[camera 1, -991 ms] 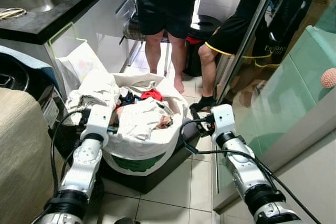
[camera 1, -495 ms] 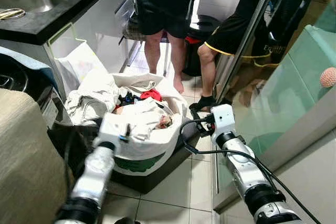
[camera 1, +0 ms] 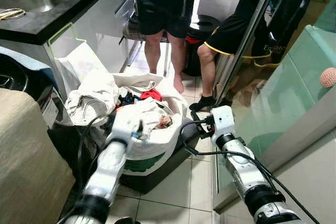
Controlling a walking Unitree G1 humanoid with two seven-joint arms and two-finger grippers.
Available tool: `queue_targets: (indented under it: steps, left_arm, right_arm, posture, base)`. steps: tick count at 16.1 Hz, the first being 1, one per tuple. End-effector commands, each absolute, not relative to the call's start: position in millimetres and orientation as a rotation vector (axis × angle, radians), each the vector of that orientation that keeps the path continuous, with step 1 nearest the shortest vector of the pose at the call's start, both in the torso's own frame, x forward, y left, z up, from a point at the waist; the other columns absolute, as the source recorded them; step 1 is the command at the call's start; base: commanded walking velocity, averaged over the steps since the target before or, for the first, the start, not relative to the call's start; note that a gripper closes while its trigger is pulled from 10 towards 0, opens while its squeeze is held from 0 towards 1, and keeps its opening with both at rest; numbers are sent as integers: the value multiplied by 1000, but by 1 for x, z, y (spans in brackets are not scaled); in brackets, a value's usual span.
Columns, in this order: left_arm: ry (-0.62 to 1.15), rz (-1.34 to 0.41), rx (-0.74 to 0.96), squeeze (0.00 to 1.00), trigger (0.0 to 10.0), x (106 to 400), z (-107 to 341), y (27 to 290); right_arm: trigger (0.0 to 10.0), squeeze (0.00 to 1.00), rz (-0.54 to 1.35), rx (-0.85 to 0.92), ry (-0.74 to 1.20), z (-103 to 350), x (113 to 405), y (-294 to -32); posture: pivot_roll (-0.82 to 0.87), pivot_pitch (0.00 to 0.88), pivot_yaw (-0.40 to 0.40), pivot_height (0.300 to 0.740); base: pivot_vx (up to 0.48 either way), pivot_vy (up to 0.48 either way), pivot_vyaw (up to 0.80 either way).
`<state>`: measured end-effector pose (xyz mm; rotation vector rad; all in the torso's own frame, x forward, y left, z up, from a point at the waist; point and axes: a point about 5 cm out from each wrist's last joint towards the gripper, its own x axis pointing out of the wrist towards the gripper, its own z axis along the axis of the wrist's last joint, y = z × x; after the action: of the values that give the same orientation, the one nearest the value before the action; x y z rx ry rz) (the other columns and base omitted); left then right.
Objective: Clothes washing
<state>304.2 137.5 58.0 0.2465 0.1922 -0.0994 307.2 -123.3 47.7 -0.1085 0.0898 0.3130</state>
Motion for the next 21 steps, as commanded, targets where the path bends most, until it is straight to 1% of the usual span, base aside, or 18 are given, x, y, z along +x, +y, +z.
queue_targets:
  steps: [1, 5, 6, 7, 8, 10, 11, 12, 14, 16, 19, 21]
  left_arm:
    - [156, -118, 242, 0, 10000, 310, 69, 129]
    - [116, -163, 238, 0, 10000, 319, 81, 113]
    - [130, -144, 267, 0, 10000, 319, 78, 125]
    - [148, -108, 291, 0, 10000, 319, 75, 142]
    - [153, -95, 298, 0, 10000, 319, 74, 148]
    - [174, -35, 336, 0, 10000, 318, 72, 175]
    - [202, 31, 367, 0, 10000, 315, 70, 204]
    - [225, 70, 387, 0, 10000, 312, 67, 220]
    - [243, 94, 407, 0, 10000, 308, 64, 233]
    - [310, 99, 445, 0, 10000, 300, 50, 247]
    - [340, 88, 447, 0, 10000, 296, 42, 250]
    - [341, 65, 438, 0, 10000, 297, 40, 242]
  right_arm:
    - [10000, 0, 312, -124, 68, 53, 312, -124]
    - [10000, 0, 310, -124, 65, 53, 312, -124]
    - [10000, 0, 305, -125, 65, 53, 311, -125]
    - [10000, 0, 301, -125, 66, 52, 310, -127]
    - [10000, 0, 301, -126, 67, 52, 310, -127]
    - [10000, 0, 301, -127, 70, 51, 309, -127]
    - [10000, 0, 307, -130, 76, 50, 309, -127]
    - [10000, 0, 311, -132, 79, 49, 310, -126]
    - [10000, 0, 315, -134, 80, 50, 310, -126]
    - [10000, 0, 321, -140, 84, 49, 311, -126]
    - [10000, 0, 317, -143, 83, 50, 311, -127]
    - [10000, 0, 313, -143, 82, 49, 310, -128]
  posture:
    - [75, 0, -35, 740]
    - [64, 0, -24, 740]
    - [65, 0, -23, 740]
    - [66, 0, -22, 740]
    - [67, 0, -23, 740]
    - [74, 0, -27, 740]
    - [81, 0, -36, 740]
    - [84, 0, -38, 740]
    - [86, 0, -43, 740]
    - [87, 0, -47, 740]
    - [78, 0, -43, 740]
    - [71, 0, -36, 740]
  base:
    - [0, 0, 0]
    - [0, 0, 0]
    - [0, 0, 0]
    - [0, 0, 0]
    - [0, 0, 0]
    - [0, 0, 0]
    - [0, 0, 0]
    - [0, 0, 0]
    - [0, 0, 0]
    - [0, 0, 0]
    - [0, 0, 0]
    - [0, 0, 0]
